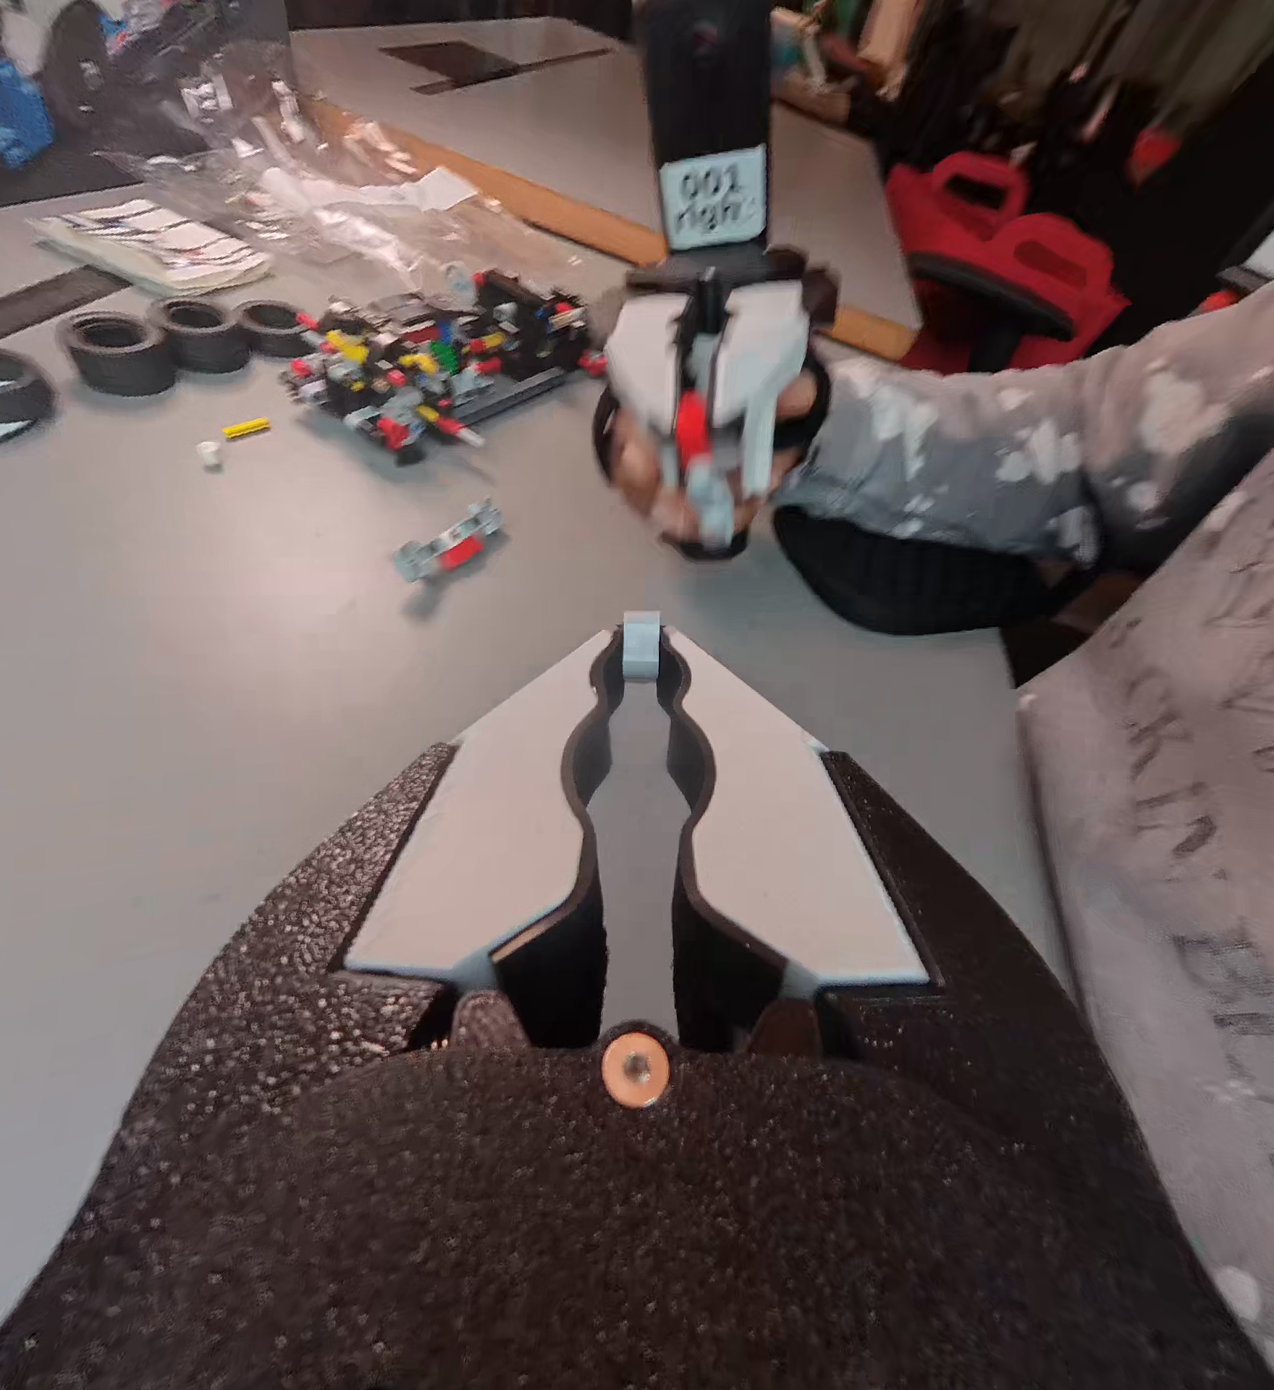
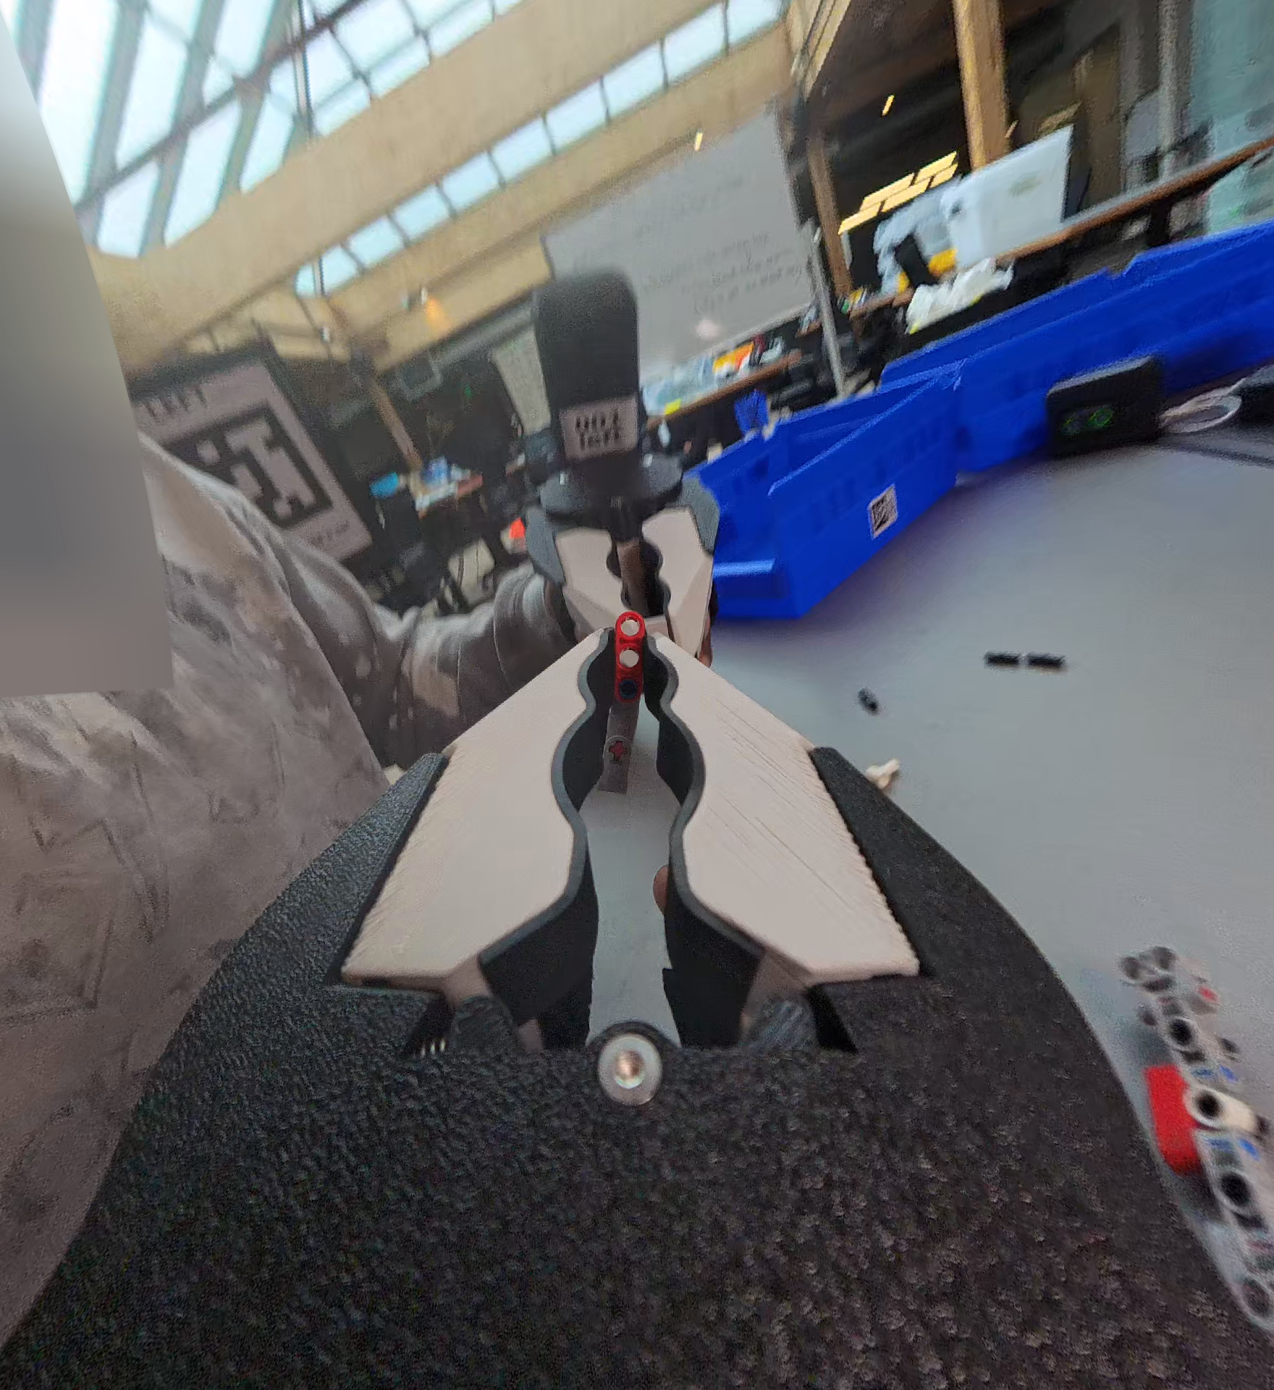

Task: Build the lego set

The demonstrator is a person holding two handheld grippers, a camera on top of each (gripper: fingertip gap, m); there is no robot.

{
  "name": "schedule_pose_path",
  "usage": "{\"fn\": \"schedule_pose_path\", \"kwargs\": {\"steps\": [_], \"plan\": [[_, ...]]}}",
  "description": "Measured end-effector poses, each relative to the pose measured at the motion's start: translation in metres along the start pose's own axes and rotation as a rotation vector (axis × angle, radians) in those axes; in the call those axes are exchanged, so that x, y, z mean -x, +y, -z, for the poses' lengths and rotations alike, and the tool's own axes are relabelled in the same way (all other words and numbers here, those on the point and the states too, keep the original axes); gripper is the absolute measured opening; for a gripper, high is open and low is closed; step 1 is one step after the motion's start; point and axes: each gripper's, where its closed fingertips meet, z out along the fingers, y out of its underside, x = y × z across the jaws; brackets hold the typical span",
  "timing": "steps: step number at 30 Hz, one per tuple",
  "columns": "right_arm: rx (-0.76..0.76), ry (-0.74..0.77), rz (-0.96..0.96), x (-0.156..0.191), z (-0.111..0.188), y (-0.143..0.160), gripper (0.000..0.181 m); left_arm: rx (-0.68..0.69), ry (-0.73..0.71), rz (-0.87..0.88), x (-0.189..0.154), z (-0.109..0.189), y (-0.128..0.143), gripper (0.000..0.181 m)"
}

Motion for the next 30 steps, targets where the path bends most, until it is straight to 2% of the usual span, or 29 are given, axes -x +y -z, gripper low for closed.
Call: {"fn": "schedule_pose_path", "kwargs": {"steps": [1, 3, 6, 8, 12, 15, 18, 21, 23, 25, 27, 28, 29, 30], "plan": [[-0.078, 0.05, 0.015, -0.008, 0.019, -0.021, 0.003, -0.02, -0.012, 0.014, 0.007, 0.008, 0.001, 0.005], [-0.065, 0.097, 0.072, -0.011, 0.027, -0.028, 0.004, -0.048, 0.024, 0.057, 0.004, 0.008, -0.004, 0.005], [0.021, 0.043, 0.057, 0.0, 0.0, -0.003, 0.004, 0.021, 0.073, 0.025, -0.011, -0.016, 0.005, 0.006], [0.092, 0.056, 0.061, -0.003, -0.007, 0.012, 0.004, 0.093, 0.031, 0.013, -0.006, -0.026, 0.021, 0.006], [0.216, 0.117, 0.114, -0.011, -0.007, 0.033, 0.004, 0.223, -0.061, -0.07, 0.004, -0.031, 0.049, 0.006], [0.35, 0.192, 0.203, -0.023, -0.005, 0.054, 0.005, 0.357, -0.169, -0.2, 0.018, -0.033, 0.071, 0.006], [0.377, 0.186, 0.2, -0.022, -0.008, 0.062, 0.005, 0.427, -0.168, -0.238, 0.017, -0.037, 0.086, 0.013], [0.34, 0.178, 0.176, -0.021, -0.009, 0.056, 0.005, 0.354, -0.101, -0.152, 0.009, -0.037, 0.074, 0.026], [0.283, 0.149, 0.128, -0.017, -0.011, 0.049, 0.005, 0.225, -0.023, -0.048, -0.001, -0.034, 0.051, 0.032], [0.213, 0.105, 0.056, -0.011, -0.016, 0.041, 0.005, 0.081, 0.062, 0.061, -0.011, -0.031, 0.025, 0.03], [0.157, 0.065, -0.006, -0.006, -0.023, 0.035, 0.005, 0.0, 0.111, 0.123, -0.017, -0.031, 0.008, 0.028], [0.137, 0.048, -0.026, -0.004, -0.026, 0.034, 0.005, -0.021, 0.119, 0.132, -0.019, -0.032, 0.004, 0.023], [0.126, 0.04, -0.04, -0.002, -0.028, 0.033, 0.004, -0.04, 0.12, 0.134, -0.02, -0.032, 0.0, 0.01], [0.107, 0.031, -0.044, -0.001, -0.028, 0.031, 0.004, -0.049, 0.12, 0.143, -0.02, -0.031, -0.002, 0.007]]}}
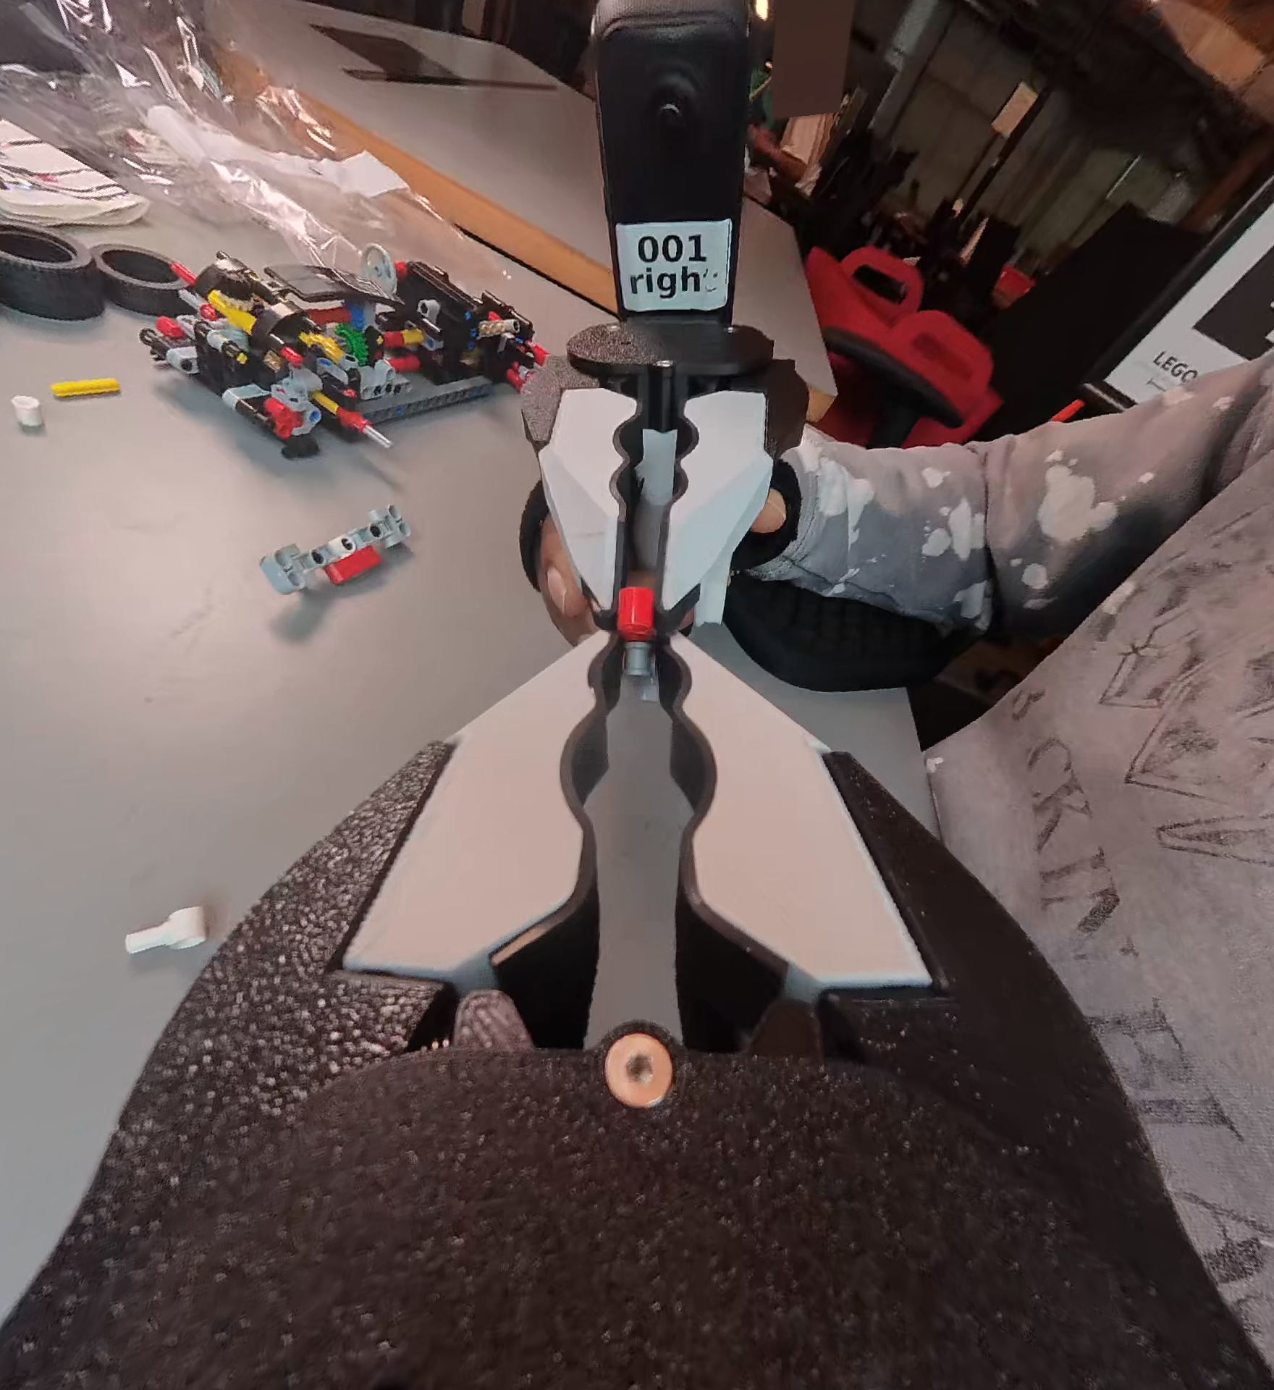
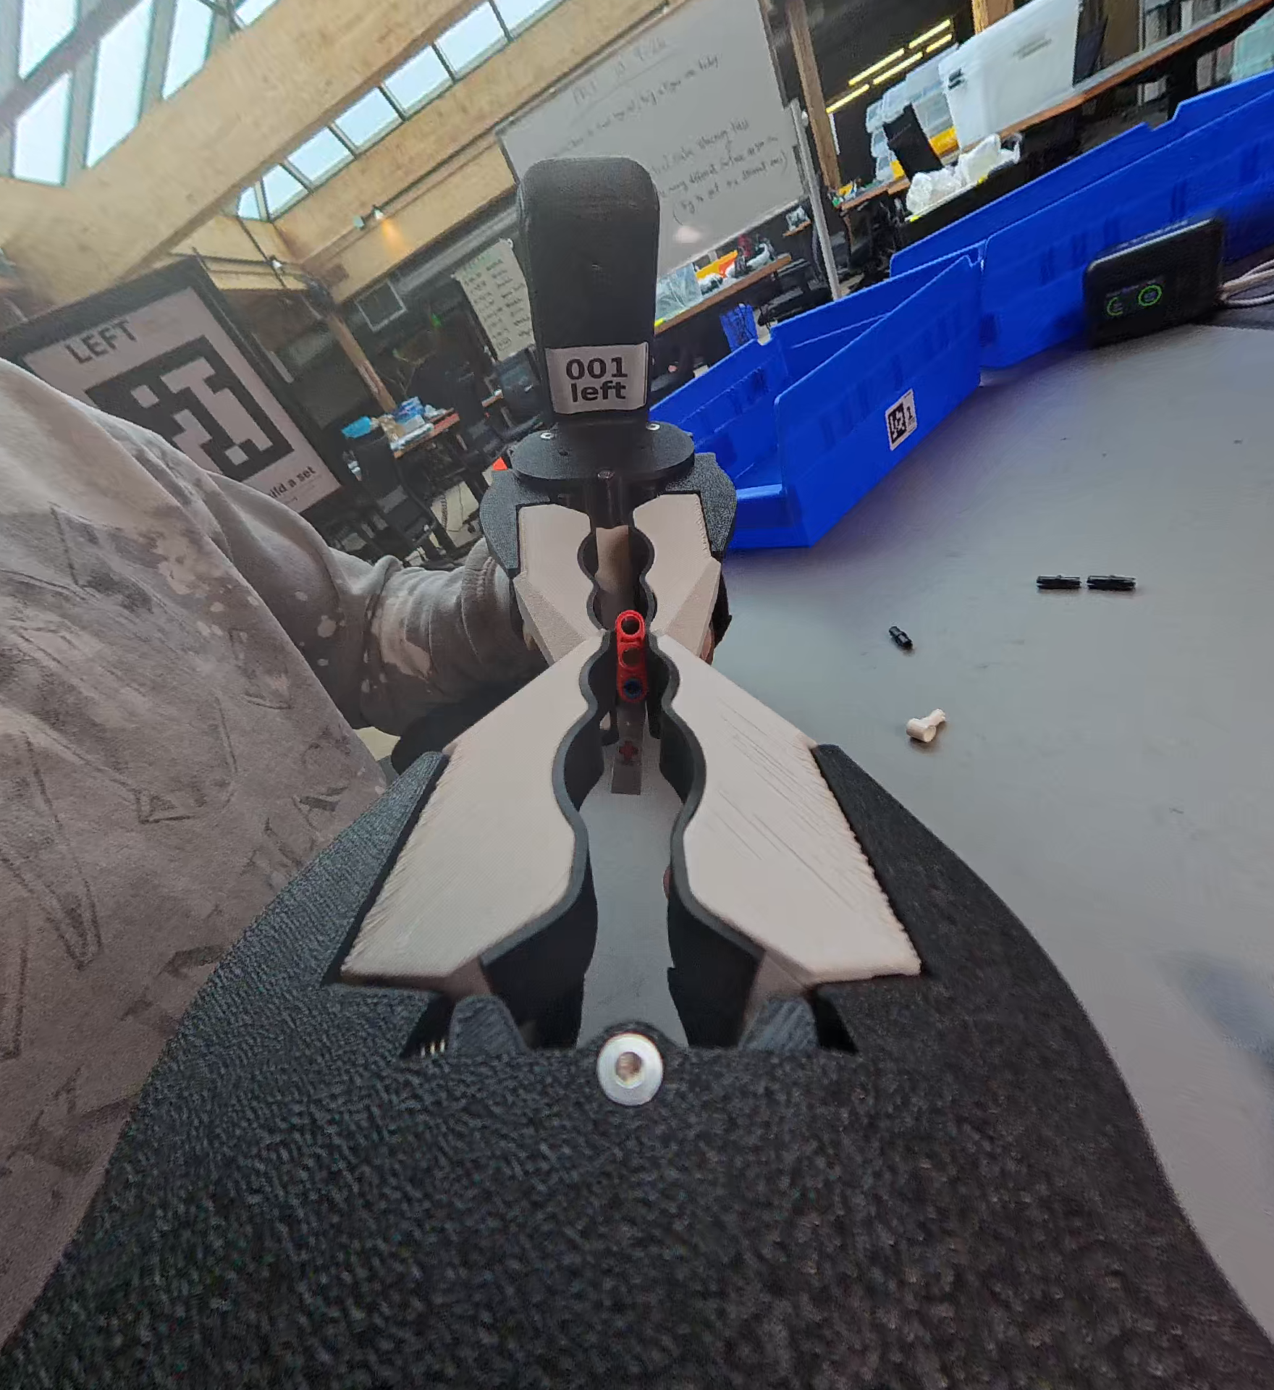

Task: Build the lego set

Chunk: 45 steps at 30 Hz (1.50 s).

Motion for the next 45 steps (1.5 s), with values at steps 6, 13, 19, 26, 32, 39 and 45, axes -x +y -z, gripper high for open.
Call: {"fn": "schedule_pose_path", "kwargs": {"steps": [6, 13, 19, 26, 32, 39, 45], "plan": [[0.007, -0.074, 0.007, 0.008, 0.015, -0.003, 0.004, -0.023, 0.002, -0.028, -0.007, 0.008, -0.011, 0.005], [0.049, -0.113, 0.05, 0.018, 0.018, -0.002, 0.004, -0.026, 0.019, -0.08, -0.017, 0.007, -0.012, 0.005], [0.024, -0.003, 0.121, 0.013, 0.008, -0.004, 0.006, -0.053, 0.005, -0.063, -0.011, 0.012, -0.014, 0.005], [0.023, -0.022, 0.129, 0.016, 0.009, -0.008, 0.005, -0.078, 0.011, -0.067, -0.011, 0.014, -0.017, 0.011], [0.017, -0.004, 0.128, 0.014, 0.013, -0.009, 0.005, -0.076, -0.006, -0.076, -0.01, 0.013, -0.017, 0.006], [-0.027, -0.012, 0.146, 0.019, 0.012, -0.017, 0.005, -0.136, 0.01, -0.073, -0.014, 0.014, -0.024, 0.005], [-0.041, -0.026, 0.158, 0.022, 0.013, -0.018, 0.005, -0.15, 0.028, -0.071, -0.018, 0.013, -0.026, 0.005]]}}
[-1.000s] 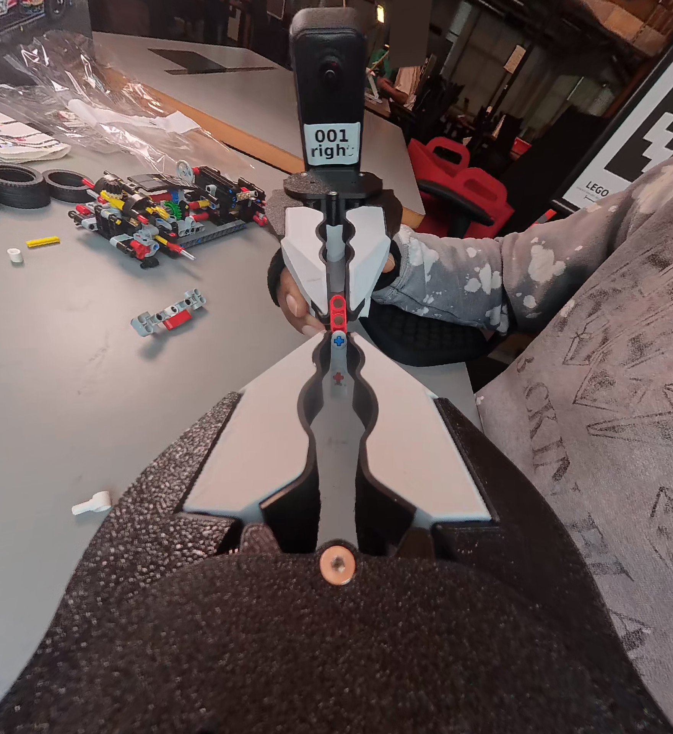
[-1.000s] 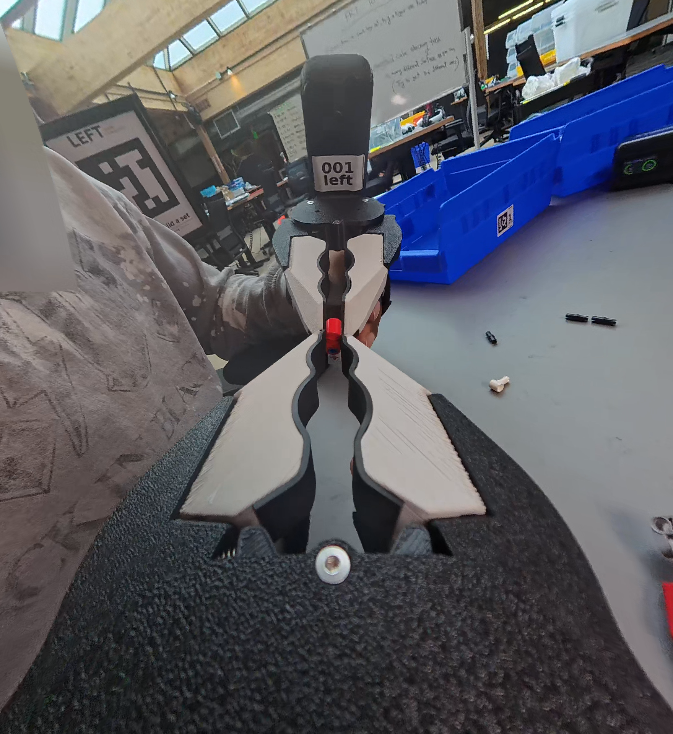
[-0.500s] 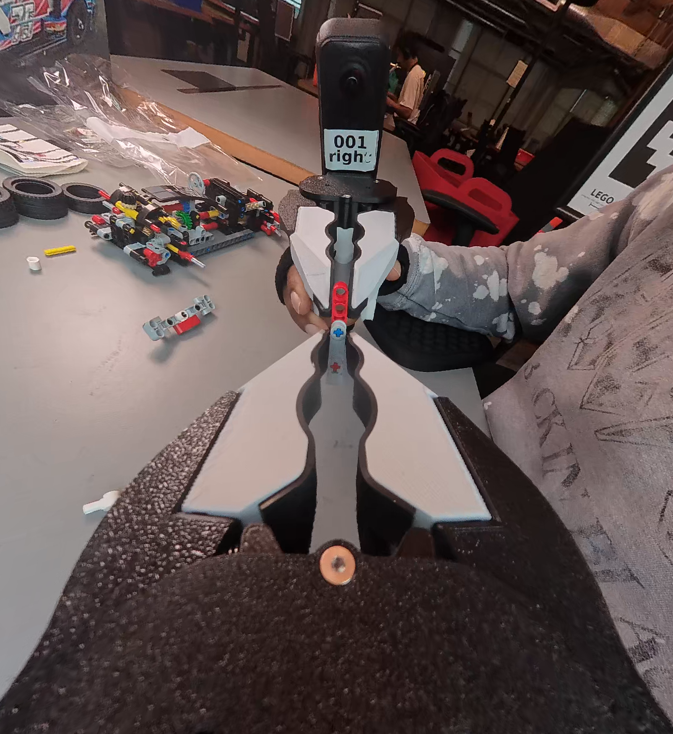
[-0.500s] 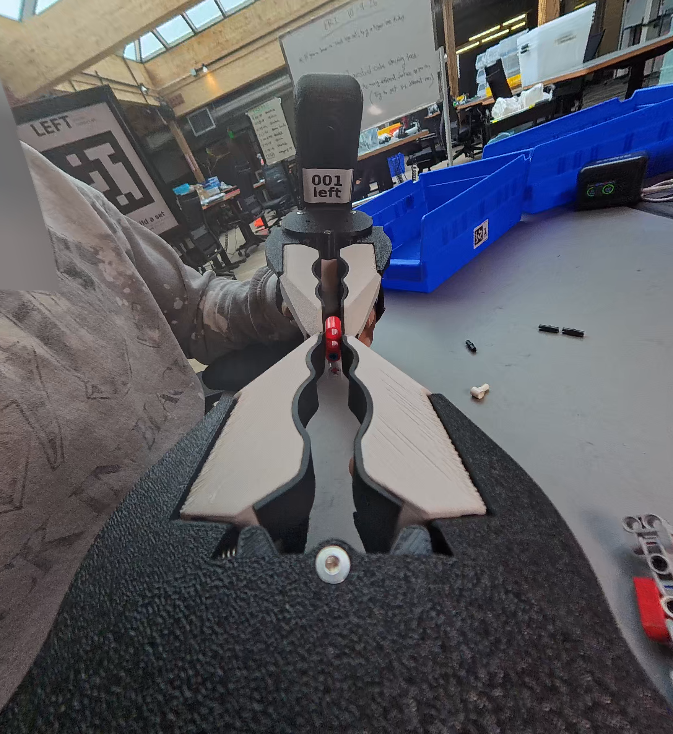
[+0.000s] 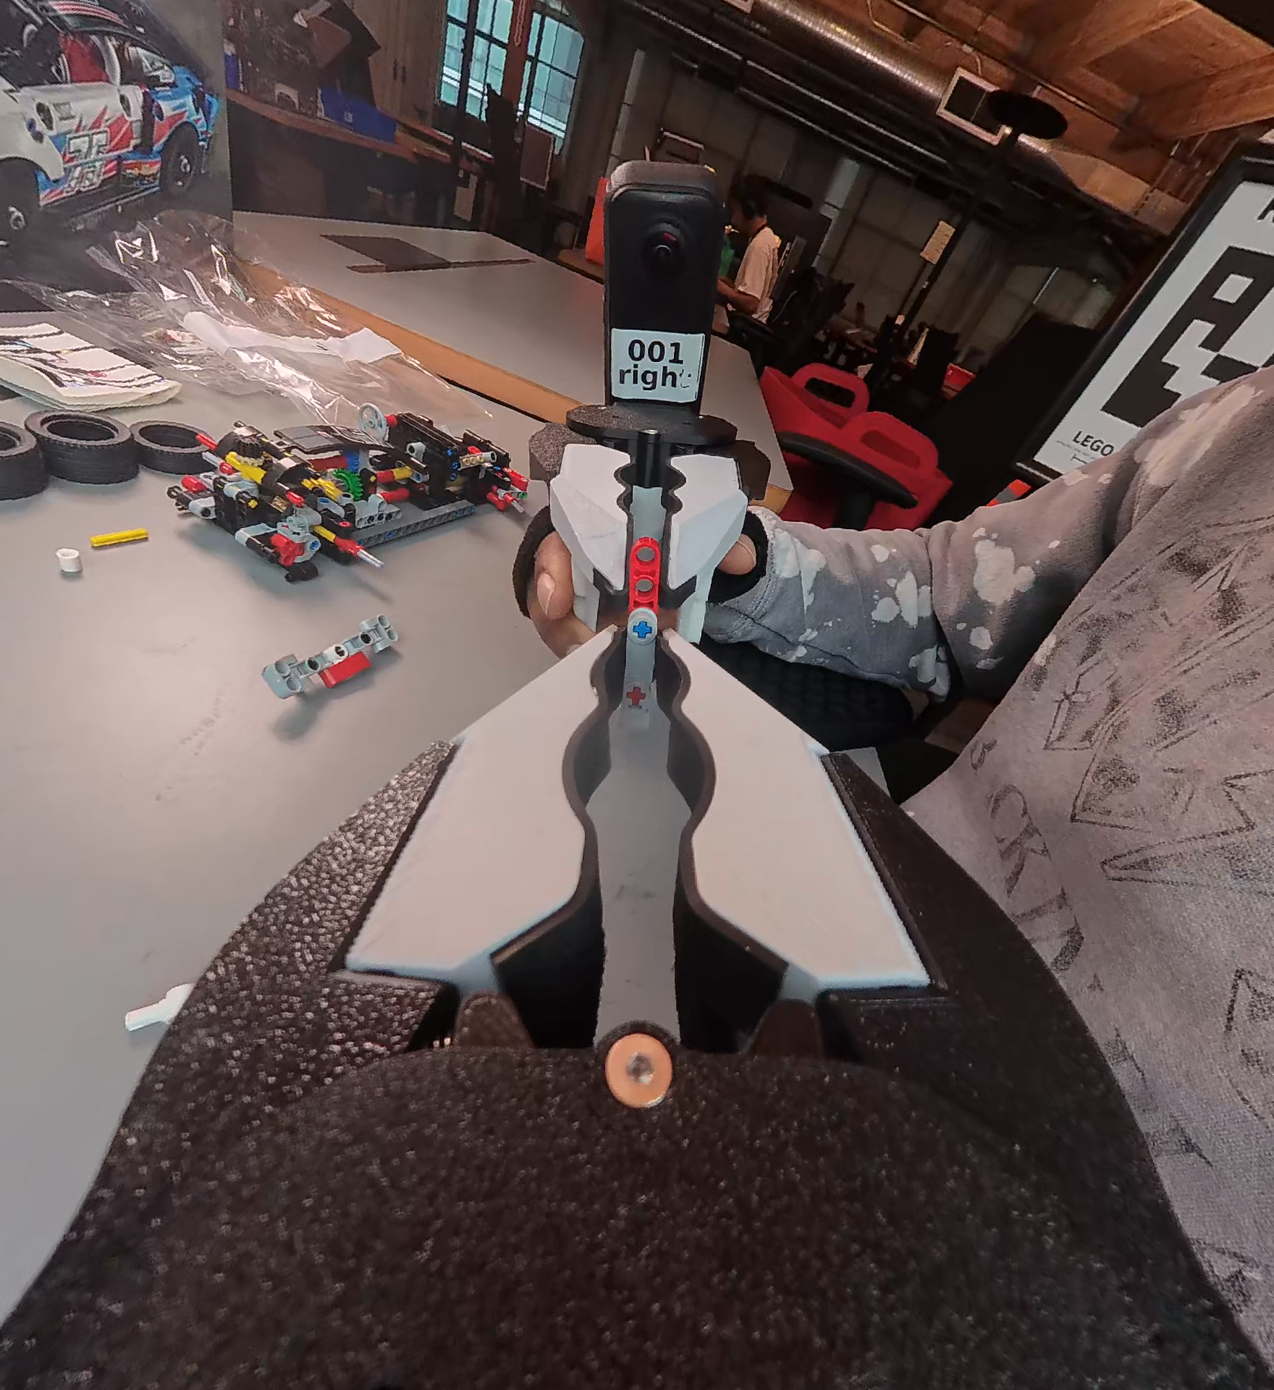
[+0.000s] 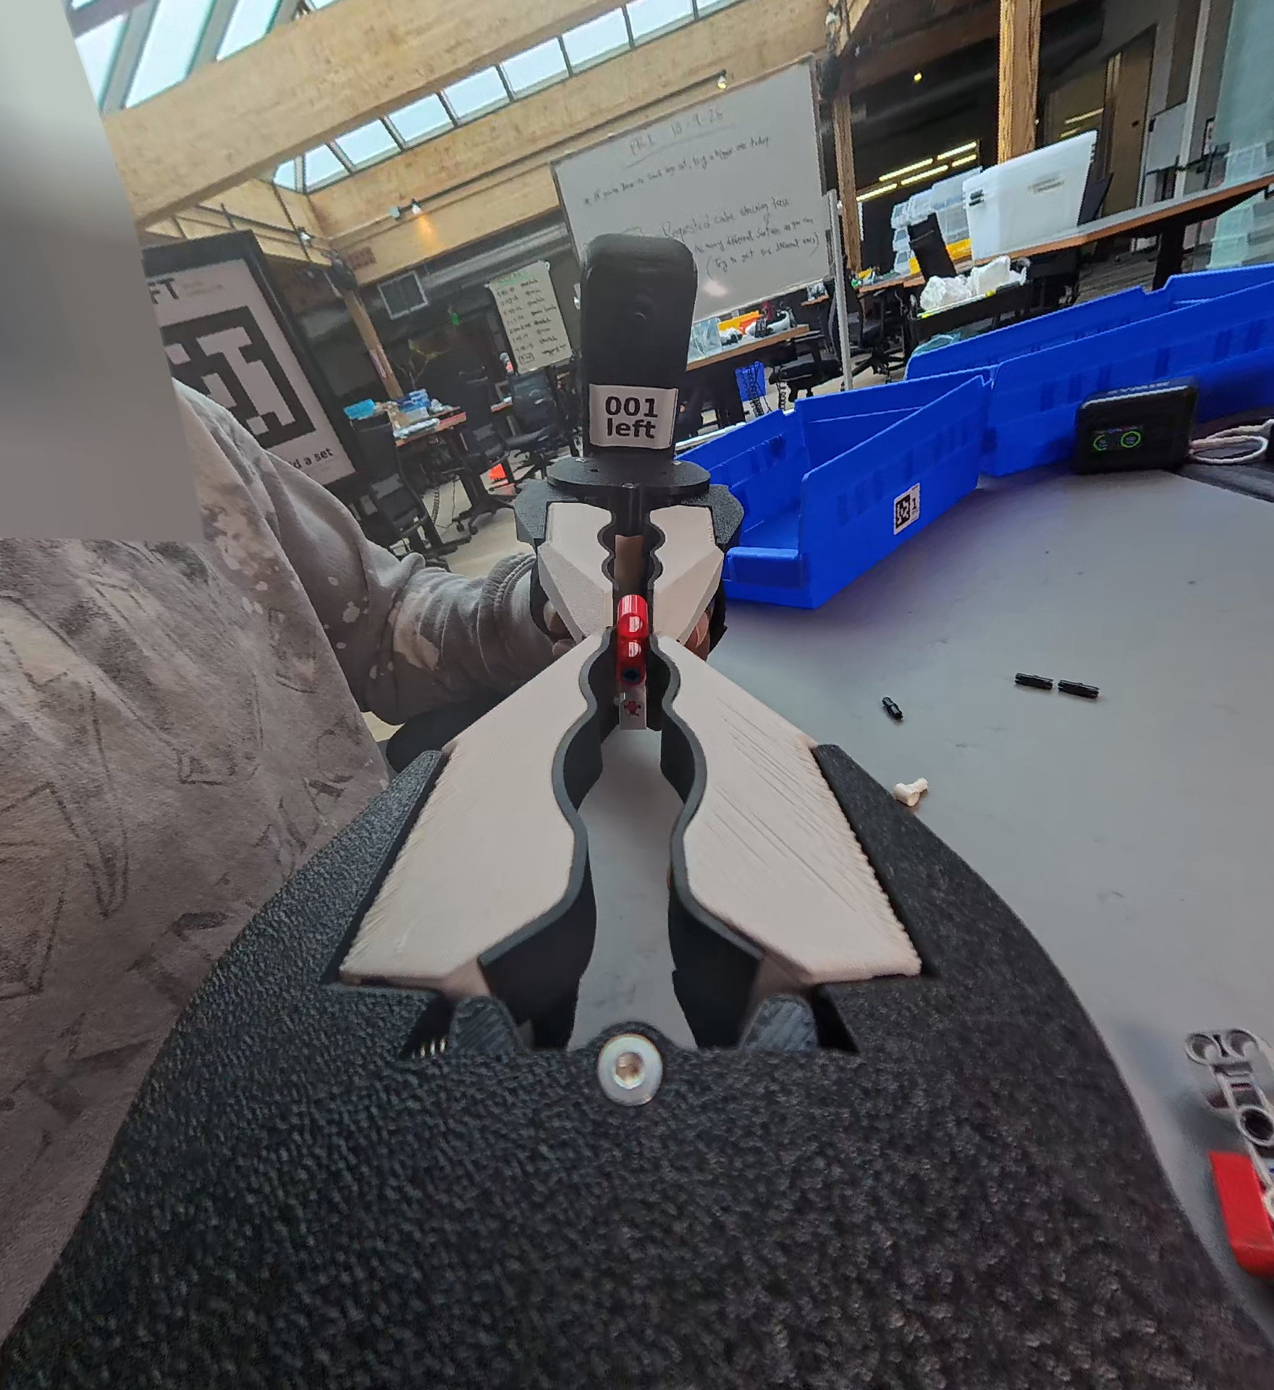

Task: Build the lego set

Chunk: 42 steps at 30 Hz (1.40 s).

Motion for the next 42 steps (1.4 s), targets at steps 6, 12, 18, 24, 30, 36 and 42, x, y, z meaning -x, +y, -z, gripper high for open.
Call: {"fn": "schedule_pose_path", "kwargs": {"steps": [6, 12, 18, 24, 30, 36, 42], "plan": [[0.015, 0.003, 0.023, 0.002, -0.001, 0.002, 0.005, -0.01, 0.011, -0.006, -0.002, 0.0, -0.001, 0.005], [0.011, -0.013, 0.074, 0.005, 0.002, -0.004, 0.004, -0.058, 0.01, -0.019, -0.005, 0.0, -0.01, 0.005], [0.034, 0.071, 0.074, -0.018, 0.031, -0.008, 0.004, -0.267, -0.103, -0.058, 0.015, 0.056, -0.056, 0.005], [0.707, 0.373, 0.343, -0.072, 0.03, 0.105, 0.005, -0.024, -0.254, -0.011, 0.057, 0.039, -0.006, 0.005], [0.83, 0.447, 0.441, -0.079, 0.033, 0.117, 0.017, -0.016, -0.191, 0.047, 0.055, 0.032, 0.002, 0.005], [0.264, 0.296, 0.171, -0.045, 0.006, 0.032, 0.023, -0.081, -0.049, 0.072, 0.033, 0.03, -0.008, 0.006], [0.064, 0.123, 0.1, -0.008, -0.012, 0.004, 0.016, -0.059, 0.055, 0.024, 0.006, 0.017, -0.005, 0.006]]}}
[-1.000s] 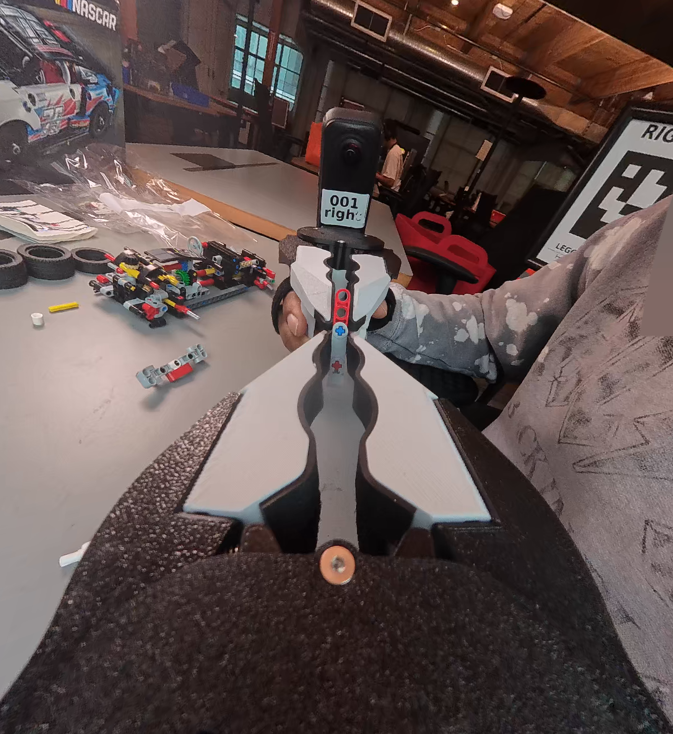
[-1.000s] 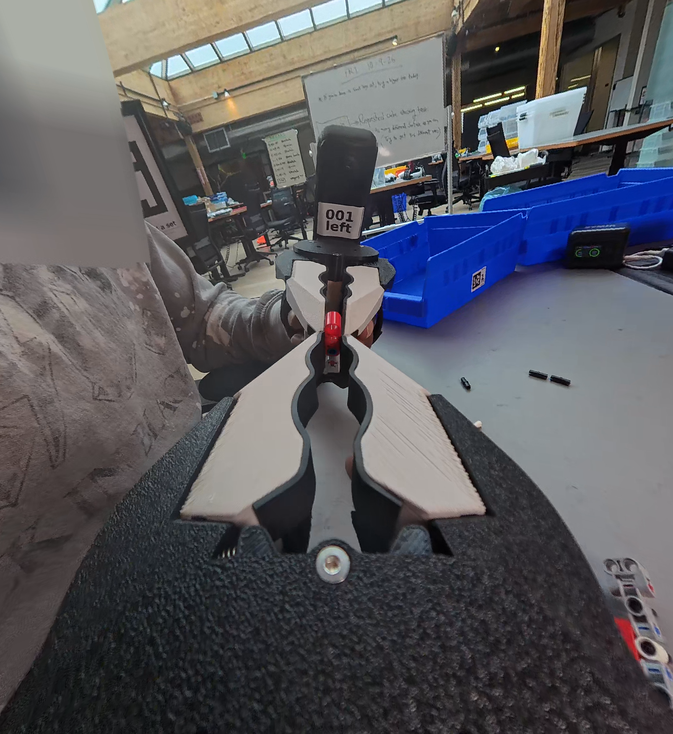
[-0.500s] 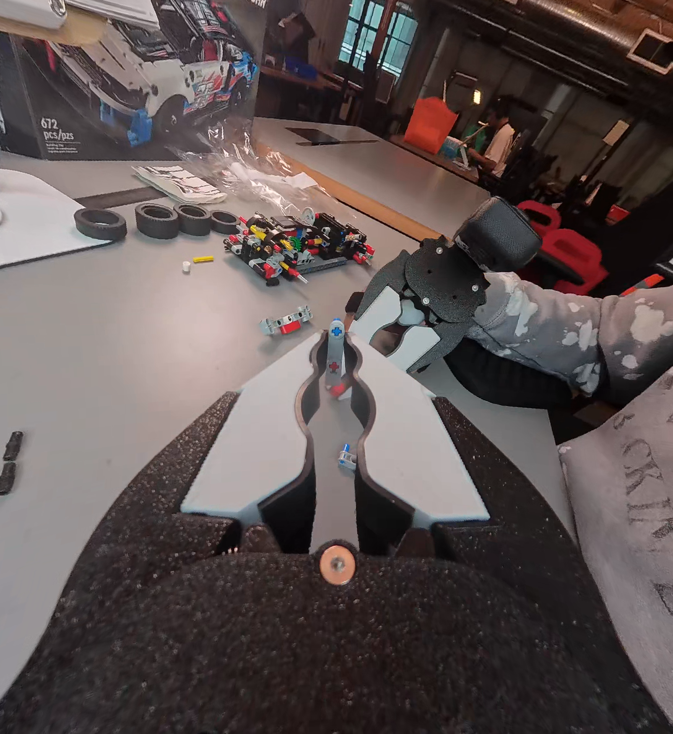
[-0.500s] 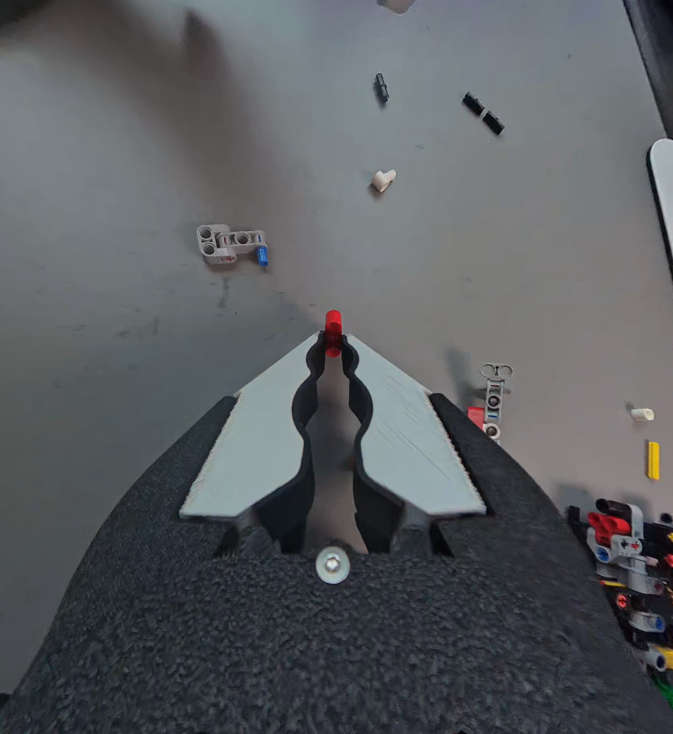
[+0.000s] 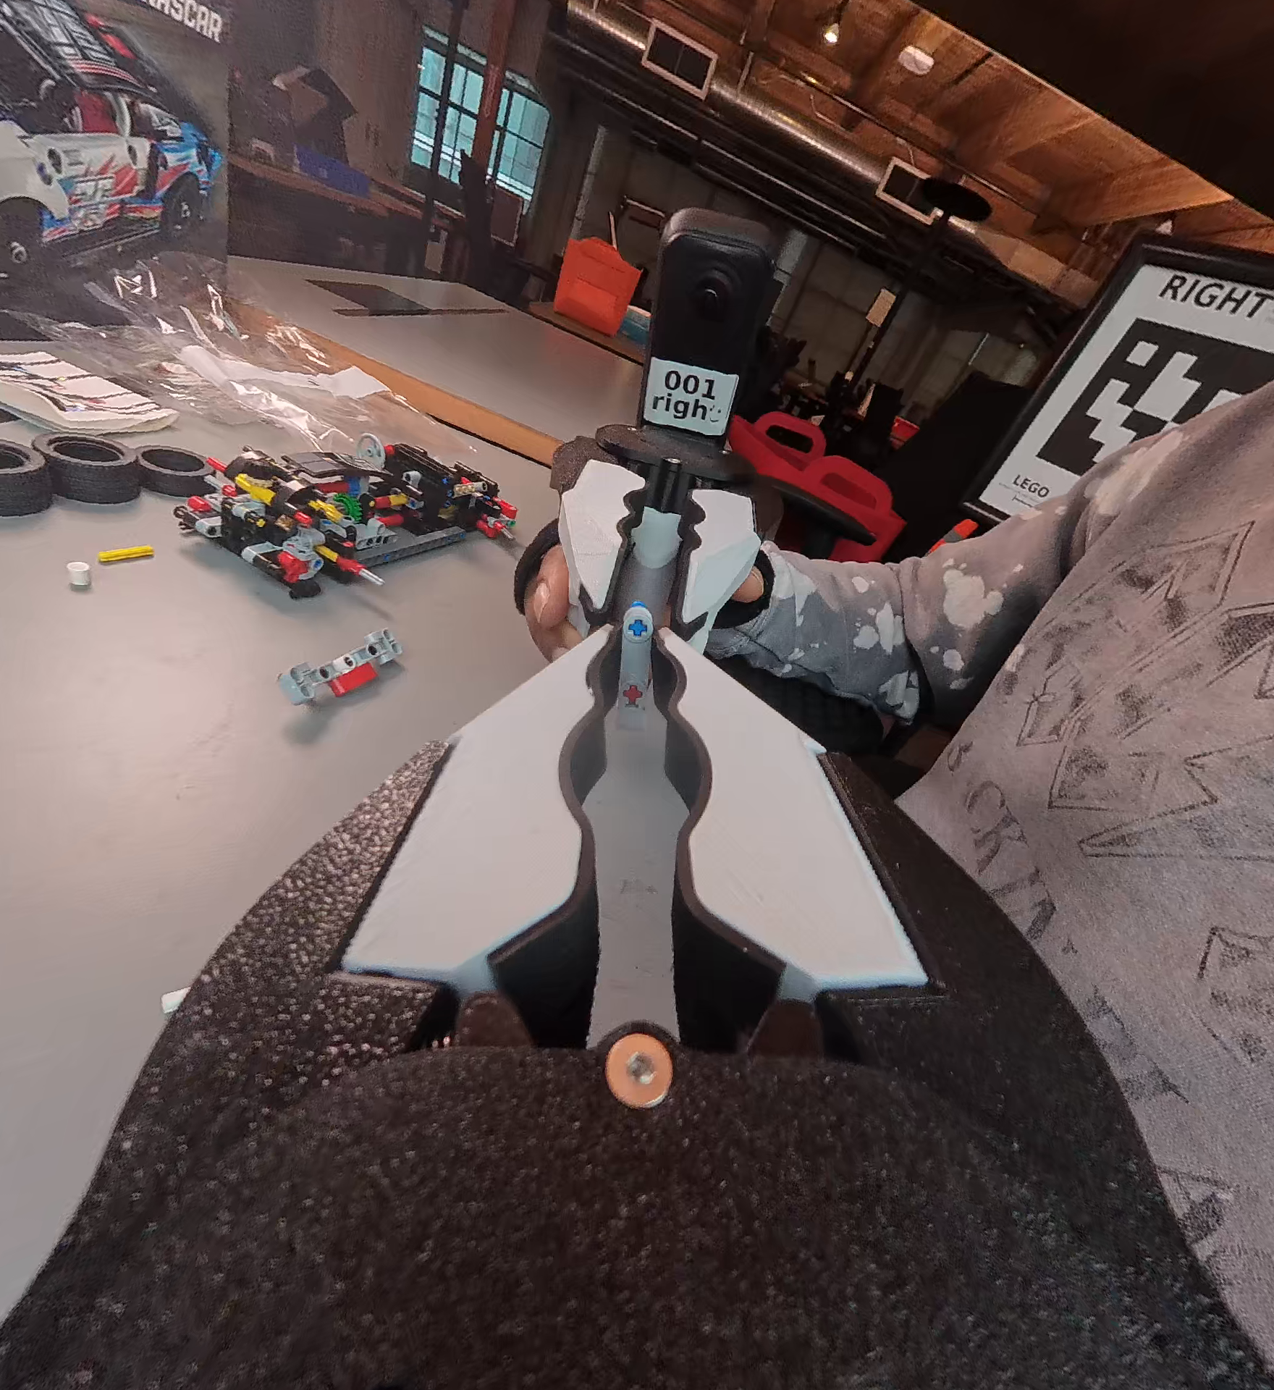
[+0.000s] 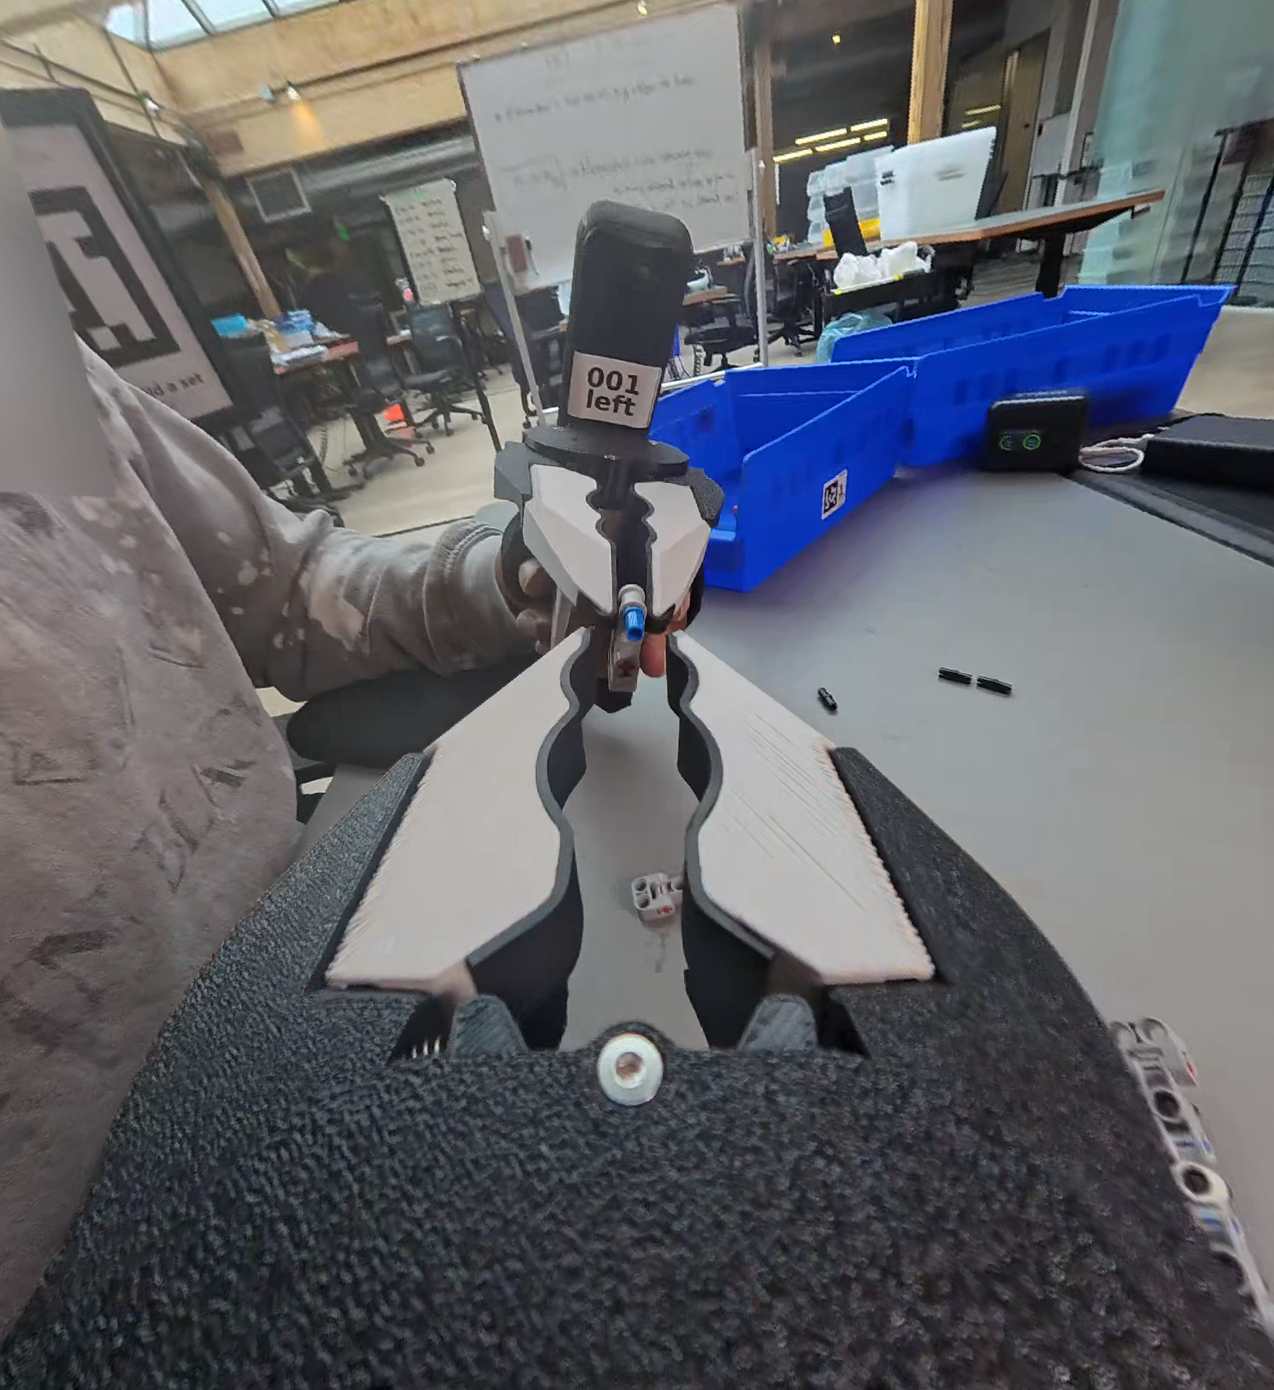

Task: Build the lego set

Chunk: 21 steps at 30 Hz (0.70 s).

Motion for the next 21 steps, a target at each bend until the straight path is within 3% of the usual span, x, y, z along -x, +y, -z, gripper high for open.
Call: {"fn": "schedule_pose_path", "kwargs": {"steps": [4, 11, 12, 14, 21], "plan": [[-0.02, -0.04, -0.016, 0.007, -0.001, -0.001, 0.006, 0.0, 0.016, -0.008, -0.005, -0.004, 0.001, 0.006], [0.035, -0.062, -0.025, 0.013, -0.011, 0.014, 0.017, -0.119, 0.06, 0.03, -0.011, -0.005, -0.013, 0.005], [0.012, -0.057, -0.021, 0.014, -0.013, 0.01, 0.007, -0.133, 0.059, 0.028, -0.011, -0.006, -0.015, 0.006], [-0.016, -0.057, -0.011, 0.013, -0.011, 0.003, 0.005, -0.165, 0.075, 0.025, -0.014, -0.004, -0.02, 0.006], [-0.039, -0.04, -0.029, 0.001, 0.014, -0.011, 0.005, -0.065, -0.011, -0.042, -0.002, -0.003, -0.006, 0.006]]}}
